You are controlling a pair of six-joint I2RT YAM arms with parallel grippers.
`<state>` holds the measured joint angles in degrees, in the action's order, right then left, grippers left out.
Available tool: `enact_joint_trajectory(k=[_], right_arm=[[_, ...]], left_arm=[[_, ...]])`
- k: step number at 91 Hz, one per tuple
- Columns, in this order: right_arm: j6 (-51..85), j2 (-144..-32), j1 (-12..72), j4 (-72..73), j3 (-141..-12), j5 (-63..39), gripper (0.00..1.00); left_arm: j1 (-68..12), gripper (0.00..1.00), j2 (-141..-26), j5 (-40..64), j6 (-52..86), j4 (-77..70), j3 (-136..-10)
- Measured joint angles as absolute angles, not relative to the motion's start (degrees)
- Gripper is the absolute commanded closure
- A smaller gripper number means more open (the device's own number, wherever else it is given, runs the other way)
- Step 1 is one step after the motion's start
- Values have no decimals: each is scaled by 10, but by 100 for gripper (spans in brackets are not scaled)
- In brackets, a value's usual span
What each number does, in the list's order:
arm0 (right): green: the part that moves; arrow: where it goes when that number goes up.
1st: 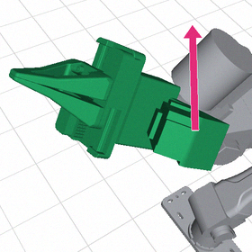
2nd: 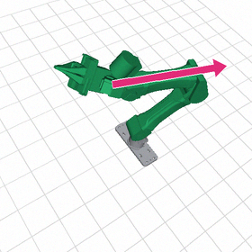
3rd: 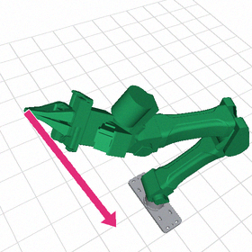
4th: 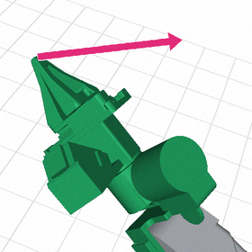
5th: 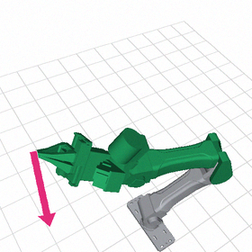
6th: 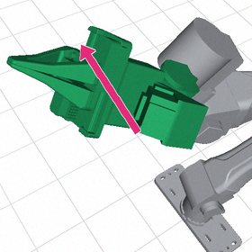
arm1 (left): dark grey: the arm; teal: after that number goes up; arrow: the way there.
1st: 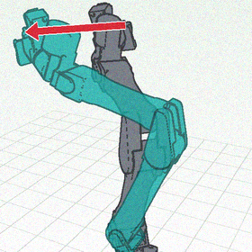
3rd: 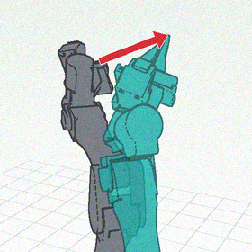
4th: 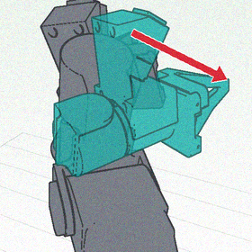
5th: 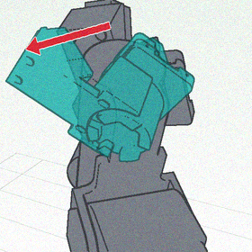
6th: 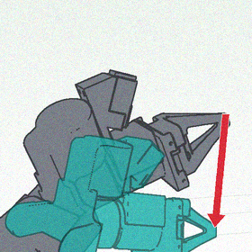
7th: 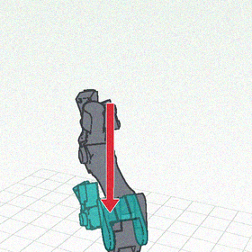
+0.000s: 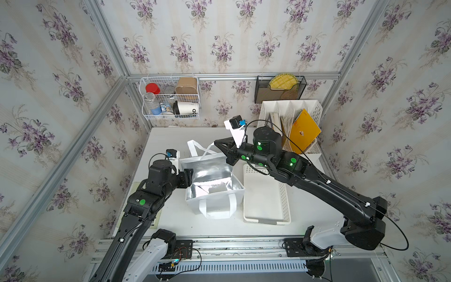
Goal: Place the ice pack in the delivery bag
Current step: Tear off the adhesive seal from the delivery bag.
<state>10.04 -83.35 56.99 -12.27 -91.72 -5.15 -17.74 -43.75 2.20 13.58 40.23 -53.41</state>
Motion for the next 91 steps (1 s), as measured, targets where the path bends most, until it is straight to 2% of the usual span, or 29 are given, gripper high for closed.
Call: enact_joint_trajectory(k=[62, 91], right_arm=[[76, -853, 580, -123, -1011, -39, 100], [59, -834, 580, -120, -1016, -15, 100]], left_arm=[[-178, 32, -441, 22, 136, 402, -534], [-177, 32, -446, 22, 136, 402, -534]])
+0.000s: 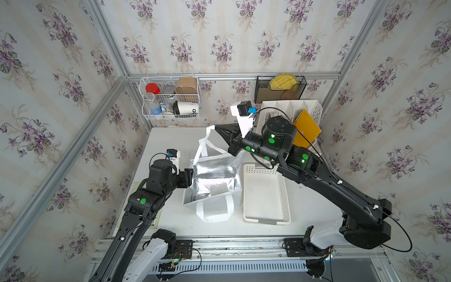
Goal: Place the ice pack in the delivery bag
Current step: Tear off the adhesive seal from the delivery bag, then place the adhesive seal in the bin.
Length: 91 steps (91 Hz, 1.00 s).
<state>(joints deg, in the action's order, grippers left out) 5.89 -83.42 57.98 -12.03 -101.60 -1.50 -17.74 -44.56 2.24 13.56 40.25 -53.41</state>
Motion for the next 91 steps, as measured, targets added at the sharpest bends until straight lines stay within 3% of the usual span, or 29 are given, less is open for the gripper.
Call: enact_joint_trajectory(k=[27, 56, 91], right_arm=[[46, -797, 580, -118, -985, 21, 100], [83, -623, 580, -127, -714, 168, 100], [256, -446, 578, -221, -458, 316, 100]], left_arm=[[-178, 32, -449, 22, 136, 404, -534], [-178, 32, -451, 22, 136, 407, -534], [-177, 32, -458, 22, 135, 411, -534]])
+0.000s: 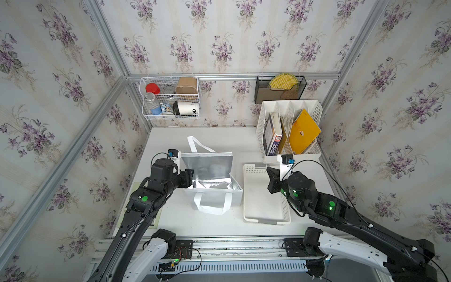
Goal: Place the ice pack in the delivery bag
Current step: Place the adhesive seal in the bin.
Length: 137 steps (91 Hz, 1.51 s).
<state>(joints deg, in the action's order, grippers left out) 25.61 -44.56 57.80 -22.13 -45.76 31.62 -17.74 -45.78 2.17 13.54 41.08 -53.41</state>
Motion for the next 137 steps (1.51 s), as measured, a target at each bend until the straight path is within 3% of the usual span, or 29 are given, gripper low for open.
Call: enact_joint_trajectory(k=[33, 64, 91, 107, 137], right_arm=[[425, -391, 578, -352, -350, 350, 100], [450, -481, 568, -326, -328, 333, 100], [452, -577, 478, -300, -328, 282, 100], [464, -612, 429, -299, -335, 266, 95], [472, -633, 369, -302, -332, 271, 96]], left_arm=[[-177, 32, -462, 21, 135, 412, -536], [-177, 32, -463, 21, 135, 413, -536], [-177, 32, -463, 21, 135, 413, -536], [-177, 32, -463, 21, 135, 413, -536], [-177, 32, -464, 21, 135, 413, -536]])
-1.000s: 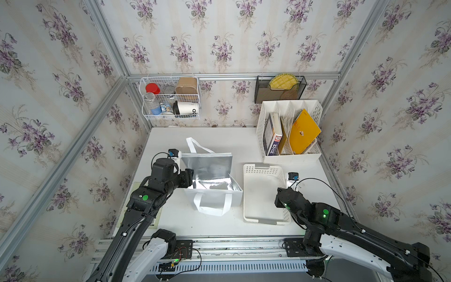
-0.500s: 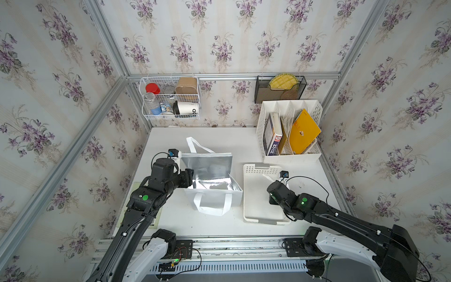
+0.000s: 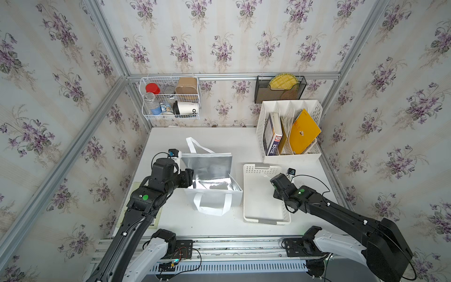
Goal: Place the ice pack in the delivery bag
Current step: Place the adhesive seal in the bin.
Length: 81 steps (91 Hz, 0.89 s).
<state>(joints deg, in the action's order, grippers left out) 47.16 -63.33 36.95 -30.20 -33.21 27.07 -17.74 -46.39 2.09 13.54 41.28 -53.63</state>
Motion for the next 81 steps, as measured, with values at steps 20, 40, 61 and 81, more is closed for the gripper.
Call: enact_joint_trajectory(k=[20, 40, 61, 81], right_arm=[[460, -618, 325, -295, -327, 272, 96], [435, -617, 289, -294, -332, 266, 93], [416, -593, 285, -293, -348, 236, 59], [419, -548, 285, -316, -352, 212, 27]], left_arm=[[-177, 32, -463, 20, 135, 413, -536], [-177, 32, -463, 19, 135, 415, -536], [-177, 32, -461, 19, 135, 415, -536], [-177, 32, -460, 19, 135, 415, -536]])
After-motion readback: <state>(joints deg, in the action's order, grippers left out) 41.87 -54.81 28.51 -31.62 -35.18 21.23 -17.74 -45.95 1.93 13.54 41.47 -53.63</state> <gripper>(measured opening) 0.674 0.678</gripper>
